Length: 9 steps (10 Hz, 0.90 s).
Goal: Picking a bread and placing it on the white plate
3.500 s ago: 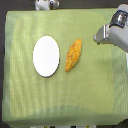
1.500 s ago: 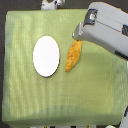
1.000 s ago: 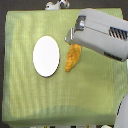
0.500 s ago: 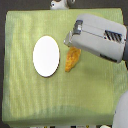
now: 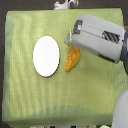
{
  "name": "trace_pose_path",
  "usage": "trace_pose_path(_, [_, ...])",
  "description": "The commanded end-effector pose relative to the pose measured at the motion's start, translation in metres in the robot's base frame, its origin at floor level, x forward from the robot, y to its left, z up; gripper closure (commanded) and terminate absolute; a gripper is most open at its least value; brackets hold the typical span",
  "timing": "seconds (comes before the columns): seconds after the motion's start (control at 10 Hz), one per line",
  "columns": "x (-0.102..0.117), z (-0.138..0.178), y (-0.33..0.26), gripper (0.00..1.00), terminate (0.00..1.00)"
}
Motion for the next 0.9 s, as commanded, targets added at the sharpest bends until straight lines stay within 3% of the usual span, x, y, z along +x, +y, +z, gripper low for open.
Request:
trace_pose_path(0.0, [-0.002,-0.02,0.003,0.0,0.0])
trace_pose_path(0.6, [-0.015,-0.027,-0.003,0.0,0.0])
trace_pose_path(0.7, [-0.015,-0.026,-0.004,1.0,0.0])
trace_pose_path(0.8, [-0.014,-0.023,-0.003,1.0,0.0])
